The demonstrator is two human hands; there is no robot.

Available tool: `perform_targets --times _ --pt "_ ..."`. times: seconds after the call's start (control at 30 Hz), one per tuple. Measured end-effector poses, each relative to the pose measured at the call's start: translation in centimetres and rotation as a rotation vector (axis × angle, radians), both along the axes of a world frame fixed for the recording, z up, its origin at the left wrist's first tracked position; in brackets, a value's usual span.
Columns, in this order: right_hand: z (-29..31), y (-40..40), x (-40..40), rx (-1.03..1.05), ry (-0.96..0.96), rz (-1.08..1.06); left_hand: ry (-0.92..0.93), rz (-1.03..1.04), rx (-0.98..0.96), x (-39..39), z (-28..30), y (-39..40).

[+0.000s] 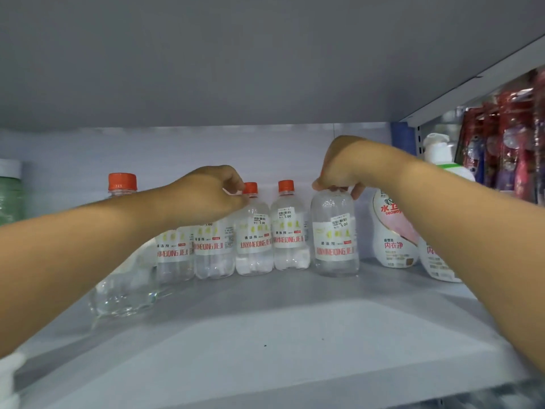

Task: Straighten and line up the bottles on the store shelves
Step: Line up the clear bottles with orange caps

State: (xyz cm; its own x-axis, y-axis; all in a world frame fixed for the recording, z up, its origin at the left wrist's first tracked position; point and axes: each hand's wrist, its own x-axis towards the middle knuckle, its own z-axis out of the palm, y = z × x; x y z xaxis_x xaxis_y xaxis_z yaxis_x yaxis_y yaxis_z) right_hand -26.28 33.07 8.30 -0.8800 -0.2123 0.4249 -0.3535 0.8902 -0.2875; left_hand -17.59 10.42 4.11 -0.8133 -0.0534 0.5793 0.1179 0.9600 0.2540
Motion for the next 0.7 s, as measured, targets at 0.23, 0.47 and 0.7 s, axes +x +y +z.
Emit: perform_targets --times 0.23,0.47,0.7 --pt "-2.1 -0.5 -4.2 0.09 0.205 -0.047 -0.167 0.283 -0.239 -2.9 2.0 0.7" --pt "-2.4 -1.0 -6.3 0.047 0.203 0.001 -0.212 0.272 -0.355 -4.7 2.0 1.0" --pt "-2.8 -1.0 -6.0 0.015 0.179 0.023 -0.265 0.19 -0.272 -5.6 2.5 0.6"
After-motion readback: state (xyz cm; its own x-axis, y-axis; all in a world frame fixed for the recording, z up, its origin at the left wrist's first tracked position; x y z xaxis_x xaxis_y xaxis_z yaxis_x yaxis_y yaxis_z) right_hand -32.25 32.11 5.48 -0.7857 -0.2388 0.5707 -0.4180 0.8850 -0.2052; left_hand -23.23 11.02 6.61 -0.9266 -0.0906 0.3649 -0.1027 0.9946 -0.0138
